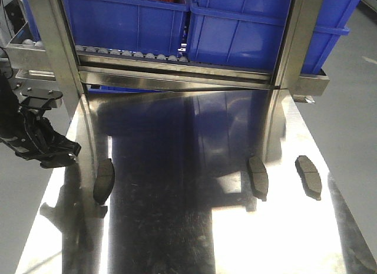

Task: Move and align brake pads A on conveyor
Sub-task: 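Close the left gripper on the brake pad and lift it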

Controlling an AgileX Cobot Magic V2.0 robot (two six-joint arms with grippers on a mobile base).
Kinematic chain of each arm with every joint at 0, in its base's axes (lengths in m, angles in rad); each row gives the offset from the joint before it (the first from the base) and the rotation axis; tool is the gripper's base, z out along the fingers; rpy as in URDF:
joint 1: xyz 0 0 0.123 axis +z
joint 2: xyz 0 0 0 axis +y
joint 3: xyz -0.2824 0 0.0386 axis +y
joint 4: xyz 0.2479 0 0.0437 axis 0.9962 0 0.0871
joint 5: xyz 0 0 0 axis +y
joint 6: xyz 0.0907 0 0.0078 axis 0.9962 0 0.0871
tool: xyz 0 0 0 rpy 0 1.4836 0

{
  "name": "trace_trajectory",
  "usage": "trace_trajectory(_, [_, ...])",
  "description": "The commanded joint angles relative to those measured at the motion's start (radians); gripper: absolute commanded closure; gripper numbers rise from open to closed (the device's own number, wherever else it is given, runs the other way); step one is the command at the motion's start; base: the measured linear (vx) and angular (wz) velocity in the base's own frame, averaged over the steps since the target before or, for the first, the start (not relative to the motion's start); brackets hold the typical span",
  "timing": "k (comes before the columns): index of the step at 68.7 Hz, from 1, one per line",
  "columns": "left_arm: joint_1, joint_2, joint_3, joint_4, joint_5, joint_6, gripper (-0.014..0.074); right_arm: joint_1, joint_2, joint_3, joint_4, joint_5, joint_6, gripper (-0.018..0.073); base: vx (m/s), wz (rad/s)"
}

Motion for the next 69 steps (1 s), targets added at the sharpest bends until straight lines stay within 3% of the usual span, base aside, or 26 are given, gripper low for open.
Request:
trace_trajectory(1, [-0.008,-0.054,-0.022,-0.020,-0.033,0.002,0.0472,-0.005,-0.014,0.003,-0.003,-0.074,-0.001,0.0567,0.00,0.00])
trace_trajectory(14, [-0.008,-0.054,-0.022,-0.020,-0.027,0.002,0.0532,-0.005,-0.014,0.003,-0.003,-0.074,-0.001,0.0567,0.00,0.00])
trace_trajectory(43, [-0.008,-0.067,-0.022,-0.020,-0.042,0.003,0.0490,-0.005,-0.014,0.003,-0.003,-0.074,-0.001,0.0567,0.00,0.00])
trace_trajectory(69, [-0.008,-0.211,-0.022,-0.019,-0.100,0.004,0.0488,-0.005,-0.014,0.003,-0.003,-0.074,-0.001,0.0567,0.00,0.00])
